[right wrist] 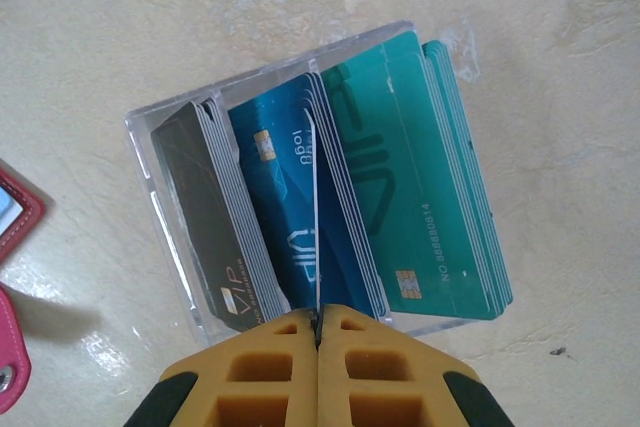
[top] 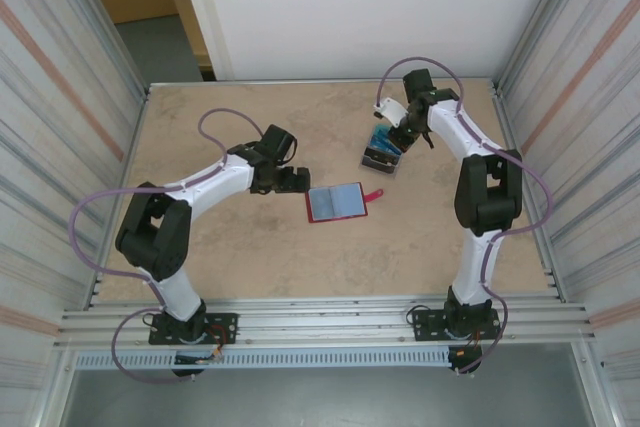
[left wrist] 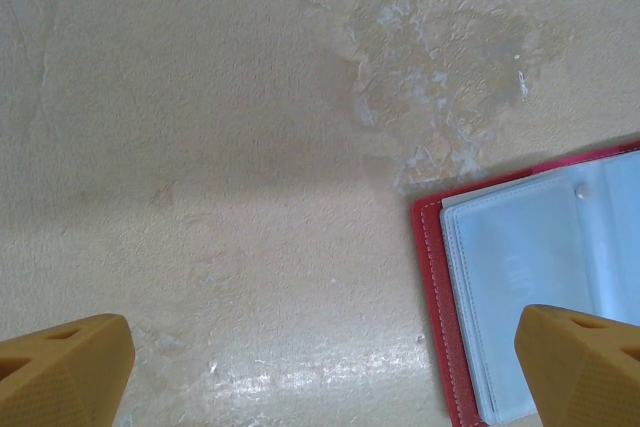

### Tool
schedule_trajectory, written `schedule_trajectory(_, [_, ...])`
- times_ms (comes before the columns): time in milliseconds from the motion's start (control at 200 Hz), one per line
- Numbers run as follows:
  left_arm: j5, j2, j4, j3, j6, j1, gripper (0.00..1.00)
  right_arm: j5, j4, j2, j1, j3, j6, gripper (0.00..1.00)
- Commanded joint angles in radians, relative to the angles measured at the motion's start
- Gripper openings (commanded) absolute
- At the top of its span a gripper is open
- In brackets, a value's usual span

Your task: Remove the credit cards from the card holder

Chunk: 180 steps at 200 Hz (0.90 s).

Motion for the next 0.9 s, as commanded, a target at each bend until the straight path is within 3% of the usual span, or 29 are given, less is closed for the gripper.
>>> schedule_trajectory(0, [-0.023,-0.042,-0.005,-0.001,-0.018,-0.009,0.99,-0.008,-0.036,0.034,-0.001,0.025,-0.026,0.0])
schedule_trajectory(155, [-0.025,-0.048,-0.014,0.004,-0.012,-0.01,0.99,-0.014,-0.064,0.063,0.0,0.057,-0.015,0.0])
schedule_trajectory(205, [-0.025,-0.049,-0.018,0.004,-0.012,-0.009,0.99,-0.01,-0.076,0.075,0.0,0.076,-0.003,0.15])
schedule_trajectory(331, [-0.027,-0.055,-0.017,-0.001,-0.013,-0.01,0.99,0.001,-0.105,0.097,0.004,0.116,0.023,0.25])
schedule_trajectory(692, [-0.045,-0.077,-0.017,-0.01,-0.024,-0.008,0.99,0.01,-0.039,0.001,0.027,0.096,0.142,0.31])
schedule_trajectory(897, [-0.078,-0.134,0.003,-0.068,-0.089,0.021,0.99,0.176,0.016,-0.117,0.11,0.008,0.363,0.34])
